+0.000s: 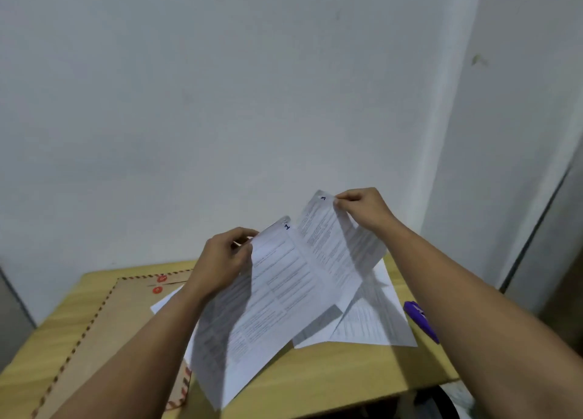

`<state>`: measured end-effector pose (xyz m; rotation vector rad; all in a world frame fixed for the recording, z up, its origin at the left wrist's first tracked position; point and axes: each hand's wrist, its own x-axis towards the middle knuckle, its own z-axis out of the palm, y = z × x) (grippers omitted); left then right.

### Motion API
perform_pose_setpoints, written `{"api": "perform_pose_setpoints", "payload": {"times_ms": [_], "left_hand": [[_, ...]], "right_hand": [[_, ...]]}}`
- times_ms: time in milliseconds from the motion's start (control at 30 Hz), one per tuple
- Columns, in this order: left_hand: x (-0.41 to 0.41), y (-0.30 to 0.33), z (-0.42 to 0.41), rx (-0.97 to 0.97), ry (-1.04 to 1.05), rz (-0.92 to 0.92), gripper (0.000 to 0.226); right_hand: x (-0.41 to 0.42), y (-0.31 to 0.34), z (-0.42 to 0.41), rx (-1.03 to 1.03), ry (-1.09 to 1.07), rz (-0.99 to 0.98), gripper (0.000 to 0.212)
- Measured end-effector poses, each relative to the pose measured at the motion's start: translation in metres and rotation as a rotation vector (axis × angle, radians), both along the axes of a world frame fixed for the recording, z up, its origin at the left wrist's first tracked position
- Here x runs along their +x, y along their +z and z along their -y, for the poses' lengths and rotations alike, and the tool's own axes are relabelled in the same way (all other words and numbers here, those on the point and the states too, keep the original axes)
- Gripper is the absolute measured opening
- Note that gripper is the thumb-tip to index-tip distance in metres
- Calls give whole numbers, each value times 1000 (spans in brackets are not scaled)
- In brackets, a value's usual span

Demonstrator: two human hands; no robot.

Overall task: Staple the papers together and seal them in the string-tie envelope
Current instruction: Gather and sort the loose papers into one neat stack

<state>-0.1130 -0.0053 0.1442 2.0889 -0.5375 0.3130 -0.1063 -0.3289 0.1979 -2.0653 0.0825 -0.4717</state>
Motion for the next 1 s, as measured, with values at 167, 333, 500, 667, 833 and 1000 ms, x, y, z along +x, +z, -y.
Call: {"api": "perform_pose_setpoints", "payload": {"times_ms": [167,333,500,667,833,1000], "left_hand": [[-13,21,-2,-77,20,41,24],[-19,30,-2,-111,40,66,27],[-17,30,-5,-130,56,75,30],[-15,27,-6,-170,55,63,31],[-9,24,-6,-160,69,35,31],[-1,21,-4,-174,109,-4,27]], "right_hand": [[-14,10,-38,127,164,-42,17],[-19,13,-65,263,289,-114,17],[-23,15,-78,329,331,-159,16],[-21,12,-79,385,332,-196,17],[-23,6,-78,411,373,-236,16],[-24,-2,-80,349,418,-190,24]]}}
